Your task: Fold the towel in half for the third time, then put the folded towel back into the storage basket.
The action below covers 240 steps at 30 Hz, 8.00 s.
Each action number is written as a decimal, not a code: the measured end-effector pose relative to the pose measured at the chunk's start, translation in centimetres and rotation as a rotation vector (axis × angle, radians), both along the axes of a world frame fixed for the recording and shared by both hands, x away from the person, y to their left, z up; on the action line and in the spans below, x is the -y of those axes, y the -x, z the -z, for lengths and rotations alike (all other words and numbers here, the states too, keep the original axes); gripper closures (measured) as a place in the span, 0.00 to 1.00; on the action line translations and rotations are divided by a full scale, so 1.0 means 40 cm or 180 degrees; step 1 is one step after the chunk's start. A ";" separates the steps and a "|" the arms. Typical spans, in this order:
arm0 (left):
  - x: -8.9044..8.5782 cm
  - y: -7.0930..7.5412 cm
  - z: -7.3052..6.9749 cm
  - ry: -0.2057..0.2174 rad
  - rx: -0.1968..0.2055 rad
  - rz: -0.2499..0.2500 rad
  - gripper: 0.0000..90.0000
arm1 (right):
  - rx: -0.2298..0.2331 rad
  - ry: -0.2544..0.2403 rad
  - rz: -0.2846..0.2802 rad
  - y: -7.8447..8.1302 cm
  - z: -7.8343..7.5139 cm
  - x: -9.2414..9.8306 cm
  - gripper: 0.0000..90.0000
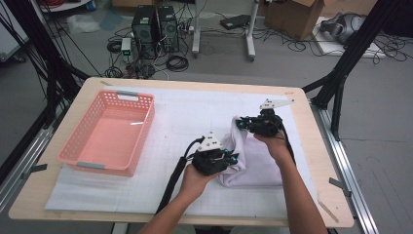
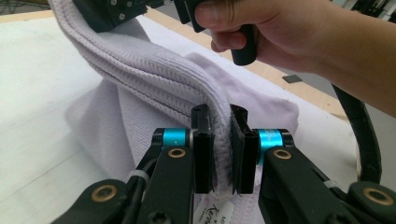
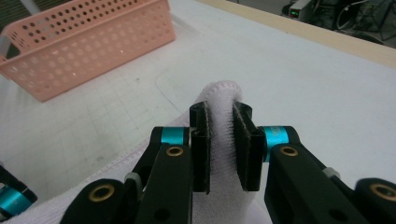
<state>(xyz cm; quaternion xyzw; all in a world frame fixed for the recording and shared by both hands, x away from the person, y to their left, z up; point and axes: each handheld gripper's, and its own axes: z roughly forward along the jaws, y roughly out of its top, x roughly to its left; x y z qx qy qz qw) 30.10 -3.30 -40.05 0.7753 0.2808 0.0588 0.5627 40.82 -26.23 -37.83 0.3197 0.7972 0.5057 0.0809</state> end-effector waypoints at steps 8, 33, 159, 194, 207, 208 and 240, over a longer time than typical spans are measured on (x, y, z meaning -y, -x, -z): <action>0.079 -0.010 0.015 -0.0028 -0.0041 0.0088 0.90 | -0.0052 0.0044 0.0171 0.012 0.029 0.079 0.87; 0.077 -0.018 0.048 0.0067 0.0194 -0.0193 0.32 | -0.0089 0.0191 0.0786 0.075 0.097 0.251 0.67; -0.320 -0.006 0.116 -0.0054 0.0297 -0.0738 0.19 | 0.0295 0.0550 0.1212 0.340 0.106 0.276 0.32; -0.310 -0.017 0.111 -0.0118 0.0252 -0.0725 0.20 | 0.0367 0.0510 0.1206 0.332 0.089 0.281 0.29; -0.230 -0.063 0.109 -0.0172 0.0002 -0.0544 0.25 | 0.0319 0.0499 0.1168 0.326 0.094 0.282 0.29; -0.221 -0.067 0.105 -0.0174 -0.0016 -0.0520 0.25 | 0.0333 0.0499 0.1165 0.326 0.094 0.283 0.29; 0.046 -0.127 0.118 -0.0205 -0.0692 -0.0092 0.26 | 0.0313 0.0514 0.1120 0.316 0.098 0.277 0.29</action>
